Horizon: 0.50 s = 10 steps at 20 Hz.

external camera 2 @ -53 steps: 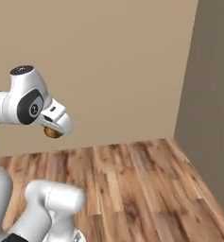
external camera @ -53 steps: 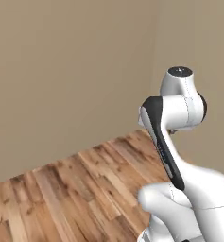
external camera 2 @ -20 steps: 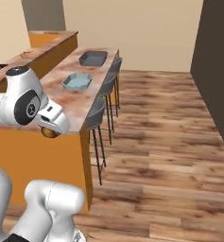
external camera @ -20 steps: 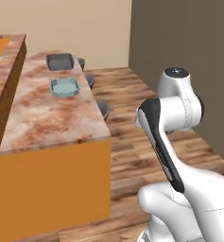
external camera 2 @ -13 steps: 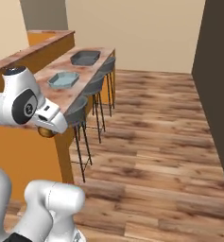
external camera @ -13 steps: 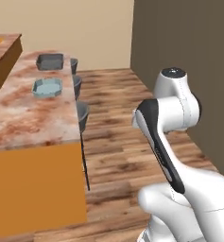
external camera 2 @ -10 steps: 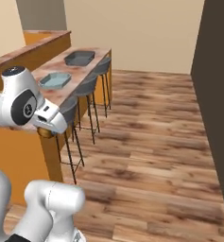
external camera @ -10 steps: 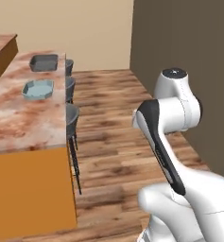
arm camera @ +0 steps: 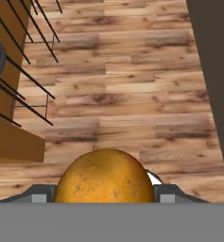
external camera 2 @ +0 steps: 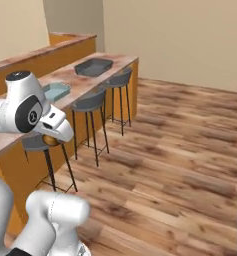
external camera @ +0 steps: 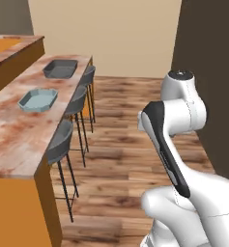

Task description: Place the cold items (mango and squash) from the fridge in one tupperware on the dining counter. Place the warm items (kebab skewer and hot dog) in the stove area in another tupperware.

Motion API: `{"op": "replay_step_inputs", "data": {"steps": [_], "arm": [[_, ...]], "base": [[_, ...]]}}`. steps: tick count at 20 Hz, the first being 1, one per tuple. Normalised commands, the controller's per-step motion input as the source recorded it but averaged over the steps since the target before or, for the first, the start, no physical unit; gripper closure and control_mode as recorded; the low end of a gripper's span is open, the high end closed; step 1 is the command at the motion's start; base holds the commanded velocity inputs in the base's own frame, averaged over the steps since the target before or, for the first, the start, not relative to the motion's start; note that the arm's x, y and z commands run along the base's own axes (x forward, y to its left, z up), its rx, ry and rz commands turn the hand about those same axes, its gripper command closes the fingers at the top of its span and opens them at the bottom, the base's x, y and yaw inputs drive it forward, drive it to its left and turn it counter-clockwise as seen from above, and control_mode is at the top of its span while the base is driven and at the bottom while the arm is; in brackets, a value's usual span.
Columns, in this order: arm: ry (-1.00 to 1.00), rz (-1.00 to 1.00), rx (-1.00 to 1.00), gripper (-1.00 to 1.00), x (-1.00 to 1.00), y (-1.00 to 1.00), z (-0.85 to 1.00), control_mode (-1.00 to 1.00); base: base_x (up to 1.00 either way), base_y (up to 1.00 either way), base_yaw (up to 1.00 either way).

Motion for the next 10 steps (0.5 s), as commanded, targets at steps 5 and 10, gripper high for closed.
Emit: {"op": "replay_step_inputs", "data": {"steps": [5, 10], "arm": [[0.0, 0.0, 0.0, 1.0, 0.0, 0.0, 0.0, 1.0], [0.0, 0.0, 0.0, 1.0, 0.0, 0.0, 0.0, 1.0]], "base": [[0.98, -0.91, 0.47], [0.96, -0.64, 0.56]]}}
